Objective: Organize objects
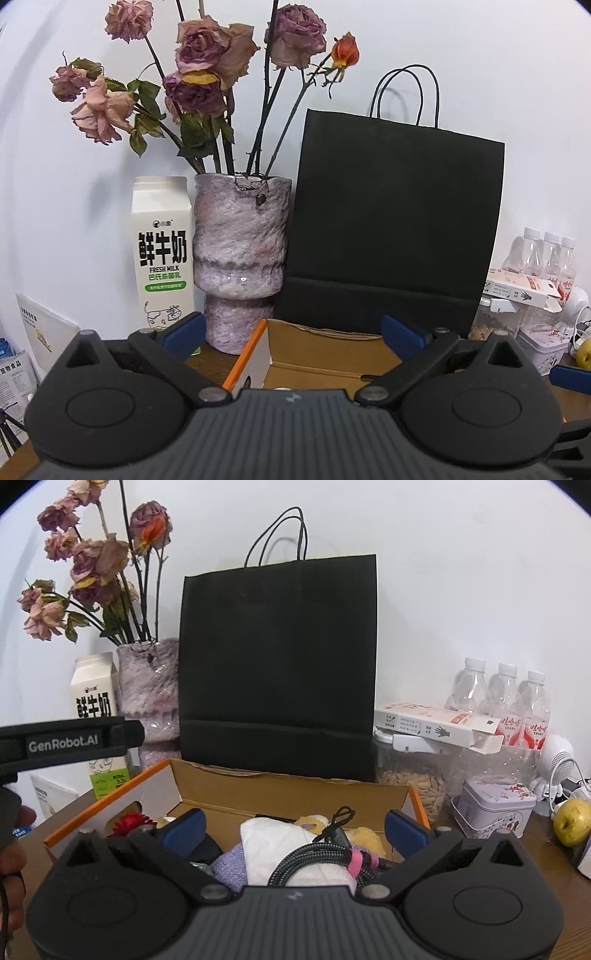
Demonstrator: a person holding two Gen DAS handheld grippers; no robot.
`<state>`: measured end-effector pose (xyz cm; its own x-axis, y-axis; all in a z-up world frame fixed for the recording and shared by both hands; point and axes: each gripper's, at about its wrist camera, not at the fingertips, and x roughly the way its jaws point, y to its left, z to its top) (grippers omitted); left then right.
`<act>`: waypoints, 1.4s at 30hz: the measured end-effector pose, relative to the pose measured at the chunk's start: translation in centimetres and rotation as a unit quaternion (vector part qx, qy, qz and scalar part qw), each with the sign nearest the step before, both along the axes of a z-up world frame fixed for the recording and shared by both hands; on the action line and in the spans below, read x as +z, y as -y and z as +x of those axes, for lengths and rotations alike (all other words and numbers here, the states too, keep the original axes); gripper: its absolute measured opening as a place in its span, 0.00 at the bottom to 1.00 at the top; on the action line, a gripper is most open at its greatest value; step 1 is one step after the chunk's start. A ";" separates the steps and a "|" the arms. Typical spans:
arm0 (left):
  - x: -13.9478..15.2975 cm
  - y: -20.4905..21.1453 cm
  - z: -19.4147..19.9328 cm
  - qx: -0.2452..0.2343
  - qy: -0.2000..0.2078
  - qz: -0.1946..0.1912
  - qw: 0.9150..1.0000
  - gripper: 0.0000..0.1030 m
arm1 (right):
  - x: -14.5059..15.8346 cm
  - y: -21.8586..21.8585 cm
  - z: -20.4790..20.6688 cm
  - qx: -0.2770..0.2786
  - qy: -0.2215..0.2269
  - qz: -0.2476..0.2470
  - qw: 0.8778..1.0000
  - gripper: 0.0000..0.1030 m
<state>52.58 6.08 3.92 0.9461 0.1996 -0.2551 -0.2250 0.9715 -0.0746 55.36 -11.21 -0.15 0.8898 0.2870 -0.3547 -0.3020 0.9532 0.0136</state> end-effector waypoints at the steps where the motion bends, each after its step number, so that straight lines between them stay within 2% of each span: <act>1: 0.1 -0.1 -0.2 0.001 0.000 -0.001 1.000 1.00 | 0.1 0.1 -0.1 0.002 -0.002 0.001 1.000 1.00; 6: 0.4 -0.2 -2.1 0.002 0.000 0.000 1.000 1.00 | 0.5 0.5 -1.1 0.015 -0.011 0.015 1.000 1.00; 16: 1.3 -0.4 -7.6 -0.001 0.008 -0.005 1.000 1.00 | 1.9 1.1 -5.4 0.013 0.001 0.002 1.000 1.00; 25: 1.8 -0.3 -13.0 -0.005 -0.011 -0.009 1.000 1.00 | 3.2 2.8 -10.7 0.015 0.004 0.009 1.000 1.00; 33: 2.1 0.7 -18.5 -0.033 -0.019 0.000 0.999 1.00 | 3.7 4.0 -16.0 0.012 -0.001 0.007 1.000 1.00; 42: 1.4 1.0 -24.6 -0.045 -0.033 0.000 0.998 1.00 | 3.9 4.8 -21.9 0.012 -0.004 0.010 1.000 1.00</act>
<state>28.02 5.12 5.32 0.9415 0.1154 -0.3167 -0.1419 0.9880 -0.0617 33.49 -16.03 3.79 0.8797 0.3158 -0.3555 -0.3248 0.9451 0.0357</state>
